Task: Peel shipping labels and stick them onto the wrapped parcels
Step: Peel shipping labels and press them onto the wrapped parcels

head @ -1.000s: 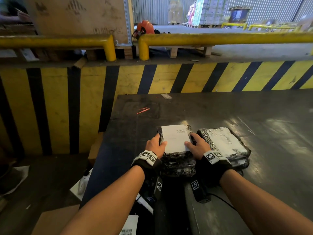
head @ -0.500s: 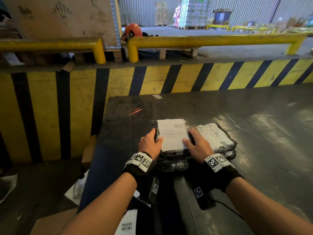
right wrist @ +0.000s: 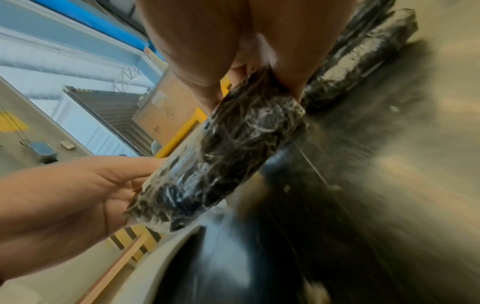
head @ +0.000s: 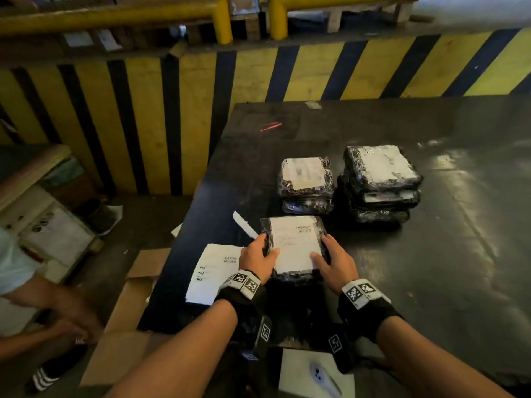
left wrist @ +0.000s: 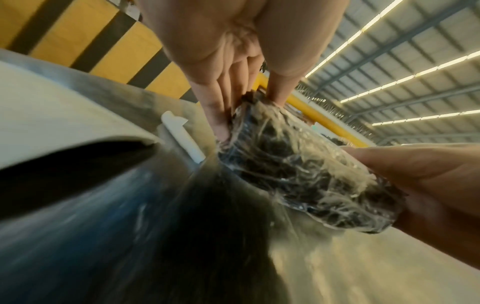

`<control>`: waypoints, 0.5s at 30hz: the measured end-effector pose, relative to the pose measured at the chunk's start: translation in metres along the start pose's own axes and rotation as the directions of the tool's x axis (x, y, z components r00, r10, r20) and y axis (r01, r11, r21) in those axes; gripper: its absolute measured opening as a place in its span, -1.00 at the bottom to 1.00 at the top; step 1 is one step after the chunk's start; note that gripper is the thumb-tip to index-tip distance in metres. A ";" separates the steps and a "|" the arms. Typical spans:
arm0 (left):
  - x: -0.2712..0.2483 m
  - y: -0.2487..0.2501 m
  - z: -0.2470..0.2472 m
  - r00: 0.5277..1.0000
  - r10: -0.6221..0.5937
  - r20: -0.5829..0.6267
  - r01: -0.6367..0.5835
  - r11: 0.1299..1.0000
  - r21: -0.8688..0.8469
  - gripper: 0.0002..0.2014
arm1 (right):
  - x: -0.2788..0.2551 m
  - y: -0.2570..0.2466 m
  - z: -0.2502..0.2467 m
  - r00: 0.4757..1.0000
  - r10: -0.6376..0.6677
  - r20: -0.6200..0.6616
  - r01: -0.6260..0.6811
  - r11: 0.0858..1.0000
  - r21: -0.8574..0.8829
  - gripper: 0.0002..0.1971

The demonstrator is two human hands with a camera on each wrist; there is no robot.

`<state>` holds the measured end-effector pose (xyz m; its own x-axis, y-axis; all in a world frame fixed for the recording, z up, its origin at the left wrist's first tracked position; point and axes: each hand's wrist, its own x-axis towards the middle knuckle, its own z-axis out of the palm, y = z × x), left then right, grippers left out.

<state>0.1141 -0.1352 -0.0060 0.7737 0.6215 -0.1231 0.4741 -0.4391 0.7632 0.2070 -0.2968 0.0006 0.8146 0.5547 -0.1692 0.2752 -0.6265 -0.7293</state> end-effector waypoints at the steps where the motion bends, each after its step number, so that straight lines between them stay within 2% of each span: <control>1: -0.004 -0.003 0.003 1.000 -0.010 0.012 0.010 1.000 0.001 -0.61 | -0.005 0.004 0.004 1.000 0.012 0.010 -0.012 1.000 -0.002 -0.42; 4: -0.010 -0.012 0.013 0.998 -0.044 0.042 0.044 0.999 0.000 -0.54 | -0.016 0.016 0.012 0.998 0.051 0.023 -0.051 0.999 -0.019 -0.41; 10: -0.017 -0.027 0.021 0.989 -0.072 0.130 0.072 0.997 0.002 -0.57 | -0.032 0.029 0.032 0.995 0.097 0.002 -0.097 0.995 -0.022 -0.40; 13: -0.019 -0.031 0.021 0.982 -0.100 0.157 0.094 0.995 0.044 -0.46 | -0.035 0.031 0.038 0.995 0.097 0.004 -0.097 0.994 -0.058 -0.39; 15: -0.018 -0.031 0.019 0.978 -0.098 0.184 0.084 0.993 0.083 -0.48 | -0.035 0.030 0.037 0.995 0.103 0.020 -0.101 0.991 -0.086 -0.39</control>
<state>0.0930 -0.1451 -0.0398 0.7875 0.5317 -0.3118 0.5705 -0.4375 0.6950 0.1677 -0.3148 -0.0401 0.8282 0.4983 -0.2564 0.2344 -0.7237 -0.6491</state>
